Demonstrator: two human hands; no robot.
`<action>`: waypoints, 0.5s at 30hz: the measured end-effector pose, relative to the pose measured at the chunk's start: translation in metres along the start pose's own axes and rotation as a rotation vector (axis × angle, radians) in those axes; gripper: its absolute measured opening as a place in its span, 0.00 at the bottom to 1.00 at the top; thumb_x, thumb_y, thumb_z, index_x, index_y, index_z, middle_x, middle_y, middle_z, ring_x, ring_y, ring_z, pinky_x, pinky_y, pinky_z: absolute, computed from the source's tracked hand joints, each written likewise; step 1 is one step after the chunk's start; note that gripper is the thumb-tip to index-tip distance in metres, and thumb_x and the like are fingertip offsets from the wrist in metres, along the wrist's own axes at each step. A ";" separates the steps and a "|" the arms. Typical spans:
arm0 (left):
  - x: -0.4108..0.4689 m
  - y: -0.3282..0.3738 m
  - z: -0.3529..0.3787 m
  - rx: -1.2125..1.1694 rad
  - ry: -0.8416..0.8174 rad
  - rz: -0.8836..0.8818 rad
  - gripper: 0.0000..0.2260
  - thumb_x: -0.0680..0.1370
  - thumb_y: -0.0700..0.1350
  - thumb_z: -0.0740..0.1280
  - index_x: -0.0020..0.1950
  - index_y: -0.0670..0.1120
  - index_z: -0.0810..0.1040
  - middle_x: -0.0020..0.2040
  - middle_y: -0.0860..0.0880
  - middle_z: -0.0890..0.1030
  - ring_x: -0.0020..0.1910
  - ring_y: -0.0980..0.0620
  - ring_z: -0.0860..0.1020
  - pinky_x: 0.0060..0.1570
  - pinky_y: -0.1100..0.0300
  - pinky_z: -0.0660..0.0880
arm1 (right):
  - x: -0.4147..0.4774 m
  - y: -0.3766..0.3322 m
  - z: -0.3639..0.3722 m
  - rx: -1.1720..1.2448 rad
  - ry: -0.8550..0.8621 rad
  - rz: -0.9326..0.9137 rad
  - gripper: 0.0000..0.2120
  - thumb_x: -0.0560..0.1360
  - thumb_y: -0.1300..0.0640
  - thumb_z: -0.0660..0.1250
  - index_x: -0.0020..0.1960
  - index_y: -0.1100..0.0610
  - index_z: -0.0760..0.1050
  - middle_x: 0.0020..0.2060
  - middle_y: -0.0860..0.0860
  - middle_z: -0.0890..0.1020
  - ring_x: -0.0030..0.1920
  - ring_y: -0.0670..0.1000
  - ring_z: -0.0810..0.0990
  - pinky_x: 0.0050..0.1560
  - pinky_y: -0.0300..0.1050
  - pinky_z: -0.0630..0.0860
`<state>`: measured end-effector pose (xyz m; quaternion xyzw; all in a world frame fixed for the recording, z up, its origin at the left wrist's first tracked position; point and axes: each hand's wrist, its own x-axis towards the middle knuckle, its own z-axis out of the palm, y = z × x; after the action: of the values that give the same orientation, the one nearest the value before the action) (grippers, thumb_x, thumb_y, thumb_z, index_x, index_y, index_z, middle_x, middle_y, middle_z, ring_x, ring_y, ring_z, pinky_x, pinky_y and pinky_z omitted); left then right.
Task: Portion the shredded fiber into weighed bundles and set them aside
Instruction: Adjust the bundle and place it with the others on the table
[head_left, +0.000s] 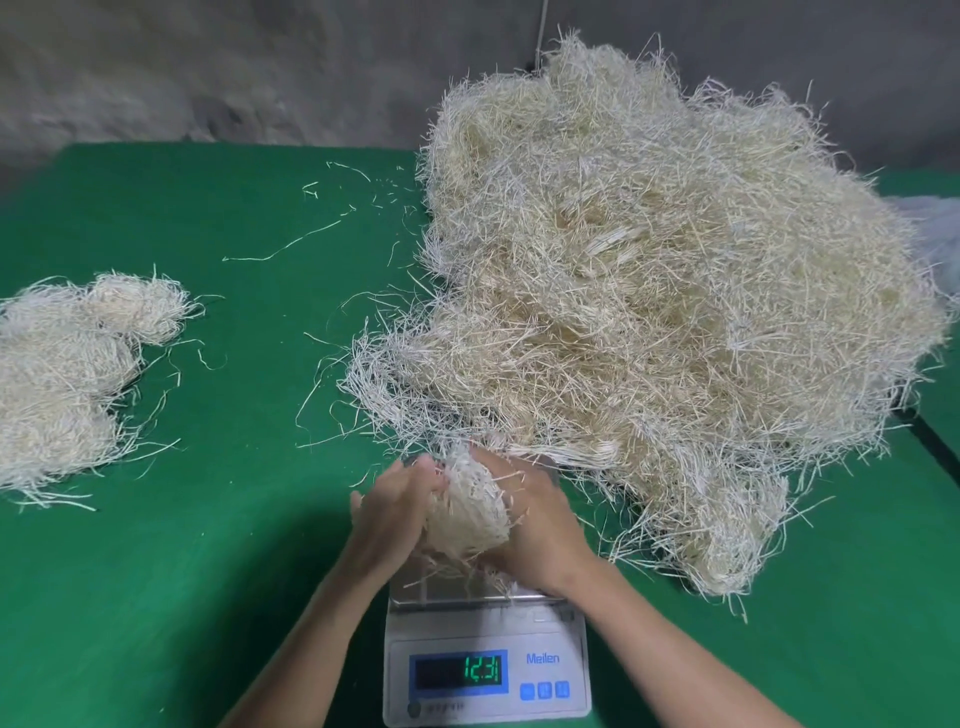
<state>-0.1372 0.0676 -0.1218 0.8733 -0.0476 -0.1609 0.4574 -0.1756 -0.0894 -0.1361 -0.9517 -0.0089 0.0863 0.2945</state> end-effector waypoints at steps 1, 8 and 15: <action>0.000 0.003 -0.003 -0.188 0.063 0.013 0.20 0.78 0.60 0.54 0.43 0.50 0.80 0.50 0.49 0.81 0.55 0.51 0.76 0.57 0.57 0.71 | 0.003 0.002 -0.001 0.065 0.077 -0.036 0.48 0.62 0.51 0.79 0.72 0.37 0.55 0.72 0.49 0.62 0.72 0.49 0.60 0.73 0.53 0.59; 0.038 0.069 -0.035 -1.124 -0.270 -0.160 0.22 0.68 0.61 0.68 0.56 0.50 0.82 0.58 0.44 0.81 0.54 0.42 0.81 0.44 0.40 0.77 | 0.038 -0.042 -0.073 0.572 0.403 -0.212 0.38 0.58 0.49 0.69 0.66 0.36 0.62 0.58 0.34 0.69 0.58 0.38 0.72 0.59 0.34 0.69; 0.073 0.135 -0.050 -1.113 0.038 -0.168 0.27 0.68 0.50 0.73 0.64 0.43 0.72 0.66 0.41 0.73 0.62 0.43 0.74 0.52 0.49 0.77 | 0.061 -0.049 -0.136 0.375 0.398 -0.285 0.44 0.63 0.42 0.73 0.67 0.24 0.48 0.72 0.36 0.55 0.72 0.42 0.57 0.70 0.44 0.60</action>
<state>-0.0438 0.0124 -0.0026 0.5039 0.1224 -0.1820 0.8355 -0.0910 -0.1206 -0.0075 -0.8682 -0.0682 -0.1439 0.4699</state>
